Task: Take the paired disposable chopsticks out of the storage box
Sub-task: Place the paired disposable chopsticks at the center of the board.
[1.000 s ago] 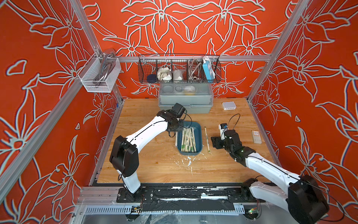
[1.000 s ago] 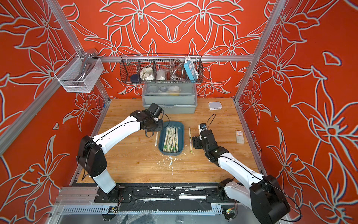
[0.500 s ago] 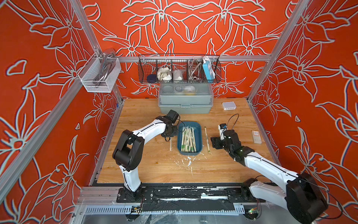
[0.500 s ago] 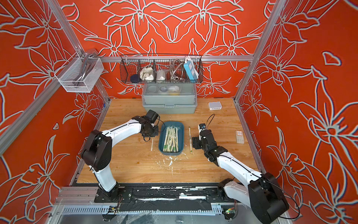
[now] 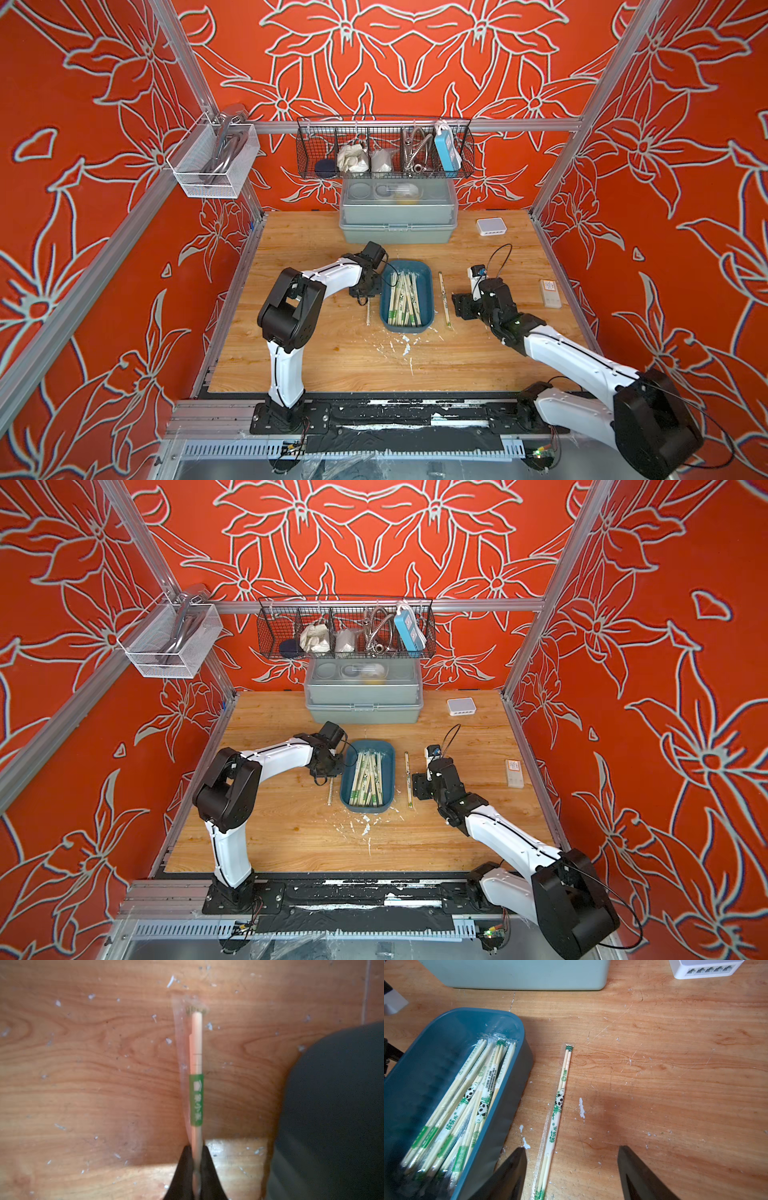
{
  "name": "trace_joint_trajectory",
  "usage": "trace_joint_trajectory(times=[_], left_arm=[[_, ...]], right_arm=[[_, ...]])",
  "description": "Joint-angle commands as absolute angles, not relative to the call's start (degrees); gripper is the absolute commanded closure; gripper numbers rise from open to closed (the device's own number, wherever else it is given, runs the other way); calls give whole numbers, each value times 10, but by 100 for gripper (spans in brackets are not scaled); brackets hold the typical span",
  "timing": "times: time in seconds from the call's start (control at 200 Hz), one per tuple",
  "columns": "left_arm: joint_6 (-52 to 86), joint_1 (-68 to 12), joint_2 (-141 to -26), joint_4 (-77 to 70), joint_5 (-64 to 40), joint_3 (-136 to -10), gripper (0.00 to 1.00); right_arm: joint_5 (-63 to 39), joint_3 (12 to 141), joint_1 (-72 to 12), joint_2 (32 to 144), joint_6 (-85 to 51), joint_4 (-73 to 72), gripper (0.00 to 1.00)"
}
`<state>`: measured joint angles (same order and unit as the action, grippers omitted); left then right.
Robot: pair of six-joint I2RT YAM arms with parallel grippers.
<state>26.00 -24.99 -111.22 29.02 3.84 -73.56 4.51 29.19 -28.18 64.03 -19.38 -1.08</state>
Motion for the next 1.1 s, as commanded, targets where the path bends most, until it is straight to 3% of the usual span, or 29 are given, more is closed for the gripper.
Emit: trace_joint_trajectory(times=[0.0,0.165,0.525,0.731,0.866,0.991,1.096], left_arm=[[263,-246,-1126,293,43,-729,90],[266,-246,-1118,295,43,-727,75],[268,-246,-1059,310,61,-708,73],[264,-246,-987,285,61,-667,61],[251,-246,-955,283,61,-654,60],[230,-246,-890,211,31,-586,58],[209,-246,-799,124,15,-491,57]], right_arm=[[47,300,-286,643,-192,-12,26],[48,301,-285,646,-192,-12,26],[42,303,-286,652,-191,-14,26],[35,296,-286,640,-183,-22,26],[17,294,-286,637,-181,-28,26],[-38,331,-290,634,-182,13,27],[-72,412,-316,655,-184,98,35]])
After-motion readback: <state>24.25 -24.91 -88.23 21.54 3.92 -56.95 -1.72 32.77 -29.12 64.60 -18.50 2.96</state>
